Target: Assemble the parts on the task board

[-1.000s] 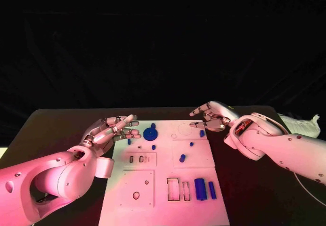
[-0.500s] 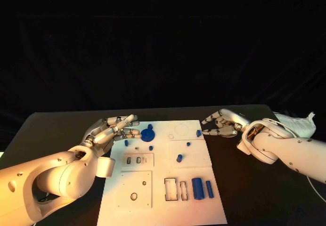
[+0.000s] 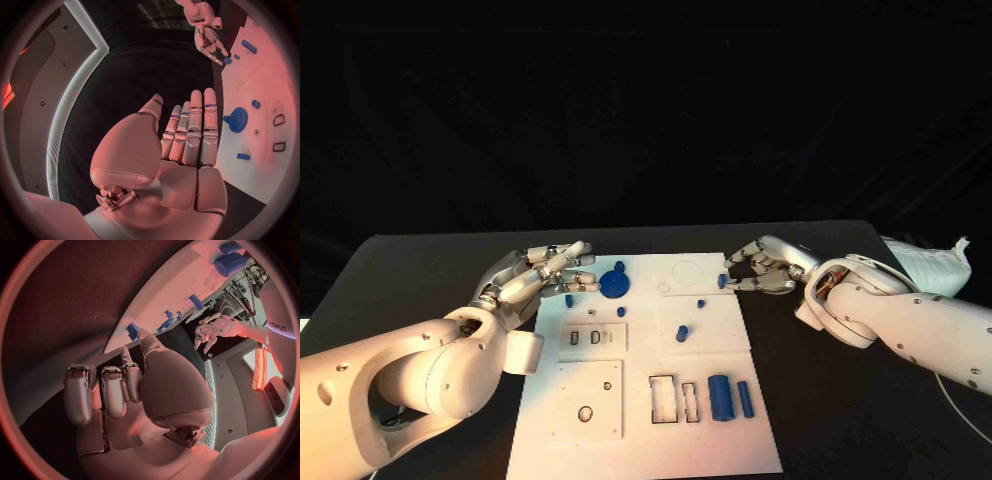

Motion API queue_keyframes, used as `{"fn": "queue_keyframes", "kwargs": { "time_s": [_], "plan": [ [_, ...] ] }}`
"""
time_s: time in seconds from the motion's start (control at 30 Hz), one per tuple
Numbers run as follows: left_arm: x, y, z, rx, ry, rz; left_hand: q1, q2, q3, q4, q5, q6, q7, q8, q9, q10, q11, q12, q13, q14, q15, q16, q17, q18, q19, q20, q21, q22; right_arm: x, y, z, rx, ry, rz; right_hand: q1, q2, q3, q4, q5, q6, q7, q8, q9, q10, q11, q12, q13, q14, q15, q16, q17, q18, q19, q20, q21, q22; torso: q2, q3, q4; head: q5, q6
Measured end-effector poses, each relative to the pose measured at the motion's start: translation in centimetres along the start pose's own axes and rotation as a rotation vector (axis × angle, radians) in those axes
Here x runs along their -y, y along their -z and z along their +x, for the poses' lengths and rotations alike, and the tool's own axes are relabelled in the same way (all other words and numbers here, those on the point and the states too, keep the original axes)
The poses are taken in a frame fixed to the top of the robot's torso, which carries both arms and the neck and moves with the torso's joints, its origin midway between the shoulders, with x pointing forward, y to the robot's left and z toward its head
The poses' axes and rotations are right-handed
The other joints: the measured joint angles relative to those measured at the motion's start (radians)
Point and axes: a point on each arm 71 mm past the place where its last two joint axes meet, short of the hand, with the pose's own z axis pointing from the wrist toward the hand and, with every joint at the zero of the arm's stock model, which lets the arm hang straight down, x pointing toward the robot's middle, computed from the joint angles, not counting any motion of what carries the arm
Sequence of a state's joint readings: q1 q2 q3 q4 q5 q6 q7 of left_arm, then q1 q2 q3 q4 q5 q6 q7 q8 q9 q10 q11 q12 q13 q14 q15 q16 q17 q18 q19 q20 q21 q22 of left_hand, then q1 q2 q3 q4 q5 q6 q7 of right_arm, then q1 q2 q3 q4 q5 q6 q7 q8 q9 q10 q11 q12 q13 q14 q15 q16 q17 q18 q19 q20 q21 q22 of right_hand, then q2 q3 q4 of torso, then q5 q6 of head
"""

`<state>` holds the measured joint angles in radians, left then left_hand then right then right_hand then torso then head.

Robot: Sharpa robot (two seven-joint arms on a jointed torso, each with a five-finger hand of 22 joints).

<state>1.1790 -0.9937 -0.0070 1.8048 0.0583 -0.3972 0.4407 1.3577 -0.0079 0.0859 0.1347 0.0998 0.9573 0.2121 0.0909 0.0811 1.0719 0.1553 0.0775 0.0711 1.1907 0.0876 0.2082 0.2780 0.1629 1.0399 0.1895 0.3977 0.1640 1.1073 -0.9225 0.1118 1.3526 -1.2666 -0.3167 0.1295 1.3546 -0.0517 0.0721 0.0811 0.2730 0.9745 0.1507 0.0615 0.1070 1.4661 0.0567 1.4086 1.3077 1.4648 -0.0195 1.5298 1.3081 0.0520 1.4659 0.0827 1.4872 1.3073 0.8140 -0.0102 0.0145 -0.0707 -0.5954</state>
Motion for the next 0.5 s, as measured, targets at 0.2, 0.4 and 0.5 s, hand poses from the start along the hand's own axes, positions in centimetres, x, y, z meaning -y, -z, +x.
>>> {"fn": "queue_keyframes", "kwargs": {
  "time_s": [0.2, 0.4, 0.5],
  "plan": [
    [-0.01, 0.00, -0.02, 0.000, 0.000, -0.001, 0.000, 0.000, 0.000, 0.000, 0.000, 0.000, 0.000, 0.000, 0.000, 0.000, 0.000, 0.000, 0.000, 0.000, 0.000, 0.000, 0.000, 0.000, 0.000, 0.000, 0.000, 0.000, -0.12, -0.29, 0.69, -0.012, -0.004, 0.000, 0.008, 0.008, 0.009, -0.009, -0.004, 0.014, -0.003, 0.007, 0.000, 0.000, 0.000, 0.000, 0.000, 0.000, 0.000, 0.000, 0.000, 0.000, 0.000, 0.000, 0.000, 0.000, 0.000, 0.0004, -0.0007, 0.004, -0.004],
    [-0.01, 0.01, -0.04, 0.001, 0.000, -0.001, 0.000, 0.000, 0.000, 0.000, 0.000, 0.000, 0.000, 0.000, 0.000, 0.000, 0.000, 0.000, 0.000, 0.000, 0.000, 0.000, 0.002, 0.000, 0.000, 0.000, 0.000, 0.000, -0.10, -0.42, 0.95, -0.019, -0.002, 0.002, 0.017, 0.017, 0.025, -0.025, -0.028, 0.035, -0.006, 0.008, 0.003, 0.000, 0.000, 0.000, 0.002, 0.000, 0.000, 0.000, 0.000, 0.000, 0.000, 0.000, 0.000, 0.001, -0.001, 0.0005, -0.0025, 0.006, -0.006],
    [0.00, 0.01, -0.04, 0.001, 0.000, -0.001, 0.000, 0.000, 0.000, 0.000, 0.000, 0.000, 0.000, 0.000, 0.000, 0.000, 0.000, 0.000, 0.000, 0.000, 0.000, 0.000, 0.002, 0.000, 0.000, 0.000, 0.000, 0.000, -0.15, -0.48, 1.04, -0.021, -0.002, 0.001, 0.020, 0.020, 0.032, -0.032, -0.039, 0.041, -0.009, 0.008, 0.002, 0.000, 0.000, 0.003, 0.003, 0.000, 0.000, 0.000, 0.000, 0.000, 0.000, 0.000, 0.000, 0.001, -0.001, 0.0005, -0.0029, 0.006, -0.007]
  ]
}}
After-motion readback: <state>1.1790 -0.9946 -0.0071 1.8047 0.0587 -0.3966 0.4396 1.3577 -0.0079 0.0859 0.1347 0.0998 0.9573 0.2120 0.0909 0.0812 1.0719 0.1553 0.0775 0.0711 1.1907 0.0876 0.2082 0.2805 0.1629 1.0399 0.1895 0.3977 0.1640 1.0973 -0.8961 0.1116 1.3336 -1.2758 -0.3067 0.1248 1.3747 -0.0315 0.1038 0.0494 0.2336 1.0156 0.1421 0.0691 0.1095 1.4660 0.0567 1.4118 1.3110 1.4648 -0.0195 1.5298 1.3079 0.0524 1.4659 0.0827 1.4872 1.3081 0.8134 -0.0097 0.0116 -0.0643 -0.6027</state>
